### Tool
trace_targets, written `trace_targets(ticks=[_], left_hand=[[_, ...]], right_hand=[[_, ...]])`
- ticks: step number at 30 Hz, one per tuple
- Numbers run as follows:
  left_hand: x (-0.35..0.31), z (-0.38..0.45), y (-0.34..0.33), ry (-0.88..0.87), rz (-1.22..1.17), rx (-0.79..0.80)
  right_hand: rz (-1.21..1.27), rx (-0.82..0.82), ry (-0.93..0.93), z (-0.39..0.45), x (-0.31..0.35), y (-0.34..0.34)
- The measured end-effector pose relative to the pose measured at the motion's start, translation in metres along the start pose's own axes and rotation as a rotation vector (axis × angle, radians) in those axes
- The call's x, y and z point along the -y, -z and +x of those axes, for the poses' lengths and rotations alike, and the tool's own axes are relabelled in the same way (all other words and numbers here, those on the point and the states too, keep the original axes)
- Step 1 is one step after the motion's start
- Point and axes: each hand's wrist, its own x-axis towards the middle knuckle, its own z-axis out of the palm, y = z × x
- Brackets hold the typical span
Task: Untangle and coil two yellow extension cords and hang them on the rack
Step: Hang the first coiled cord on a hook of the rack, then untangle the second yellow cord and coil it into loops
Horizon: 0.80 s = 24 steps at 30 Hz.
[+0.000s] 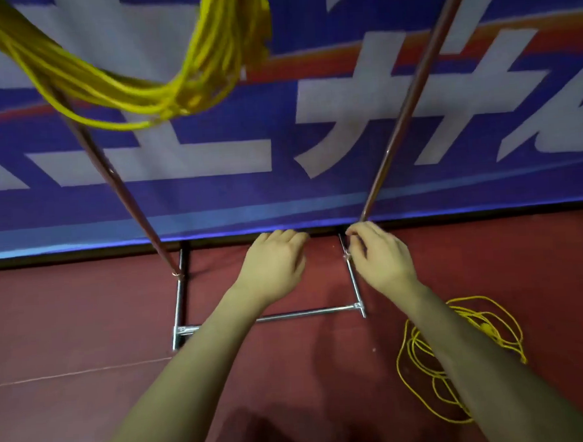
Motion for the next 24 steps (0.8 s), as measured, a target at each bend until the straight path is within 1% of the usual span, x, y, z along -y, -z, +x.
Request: trace_targets(ticks=[3, 5, 7, 9, 11, 14, 17, 20, 24], left_hand=[[-0.005, 0.004, -0.093, 0.013, -0.038, 0.116], [-0.012, 0.007, -0.166, -0.015, -0.041, 0.128], [-0.016, 0.009, -0.207, -0.02, -0.072, 0.156], [-0.029, 0.013, -0.267, -0.072, -0.08, 0.173], [-0.04, 0.016, -0.328, -0.116, -0.075, 0.236], [-0.064, 0.015, -0.405, -0.179, -0.071, 0.298], [-0.09, 0.013, -0.465, -0.239, -0.062, 0.374], [-0.113, 0.009, -0.512, -0.277, -0.076, 0.438], [-0.134, 0.01, -0.559, -0.296, -0.08, 0.502]], right_hand=[[0.006, 0.147, -0.069, -0.025, -0.075, -0.056], [0.016, 0.162, -0.12, -0.047, -0.128, -0.099], [0.006, 0.173, -0.179, -0.061, -0.164, -0.125], [-0.005, 0.137, -0.227, -0.086, -0.211, -0.156], [0.019, 0.128, -0.245, -0.111, -0.26, -0.191], [-0.042, 0.197, -0.347, -0.152, -0.327, -0.238], [-0.145, 0.27, -0.466, -0.197, -0.378, -0.271], [-0.313, 0.388, -0.535, -0.239, -0.411, -0.294], [-0.334, 0.42, -0.623, -0.268, -0.439, -0.315]])
